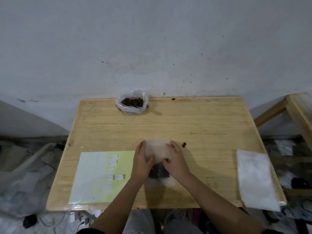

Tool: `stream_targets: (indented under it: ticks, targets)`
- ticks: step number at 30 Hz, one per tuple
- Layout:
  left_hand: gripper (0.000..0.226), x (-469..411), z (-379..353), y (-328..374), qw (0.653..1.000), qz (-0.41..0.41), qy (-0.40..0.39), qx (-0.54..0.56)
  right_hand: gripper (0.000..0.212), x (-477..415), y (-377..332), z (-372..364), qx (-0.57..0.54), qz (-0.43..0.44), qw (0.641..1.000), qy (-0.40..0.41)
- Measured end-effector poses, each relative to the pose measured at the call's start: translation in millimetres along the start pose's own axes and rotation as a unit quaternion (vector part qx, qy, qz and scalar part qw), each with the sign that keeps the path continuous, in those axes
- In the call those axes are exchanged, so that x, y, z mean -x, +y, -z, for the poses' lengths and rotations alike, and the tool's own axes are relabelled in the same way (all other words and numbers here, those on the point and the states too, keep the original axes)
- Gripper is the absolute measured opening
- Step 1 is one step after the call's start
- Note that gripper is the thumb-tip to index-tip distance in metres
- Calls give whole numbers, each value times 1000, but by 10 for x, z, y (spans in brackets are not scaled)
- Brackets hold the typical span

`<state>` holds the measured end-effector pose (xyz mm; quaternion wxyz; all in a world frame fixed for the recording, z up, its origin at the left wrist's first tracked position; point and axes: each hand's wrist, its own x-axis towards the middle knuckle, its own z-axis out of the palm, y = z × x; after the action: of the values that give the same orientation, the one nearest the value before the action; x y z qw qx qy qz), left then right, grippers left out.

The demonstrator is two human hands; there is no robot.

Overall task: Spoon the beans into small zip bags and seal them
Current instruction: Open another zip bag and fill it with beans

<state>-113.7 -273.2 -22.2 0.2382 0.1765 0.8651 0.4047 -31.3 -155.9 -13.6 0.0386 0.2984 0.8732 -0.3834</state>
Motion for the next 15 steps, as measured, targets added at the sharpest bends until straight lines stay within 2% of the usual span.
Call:
stream_targets:
  ticks: [5, 8, 11, 15]
  targets:
    - [61, -22, -25, 58, 995, -19, -28, -96, 56, 23, 19, 57, -18, 13, 1000, -9]
    - [60, -63, -43, 249, 988, -41, -17, -149, 48, 45, 52, 266, -52, 31, 997, 40]
    - [56, -125, -194, 579, 981, -119, -9, -154, 39, 93, 236, 629, -51, 27, 992, 114]
    - [53, -113, -684, 1129, 975, -179, -63, -114, 29, 307, 741, 1177, -61, -41, 978, 197]
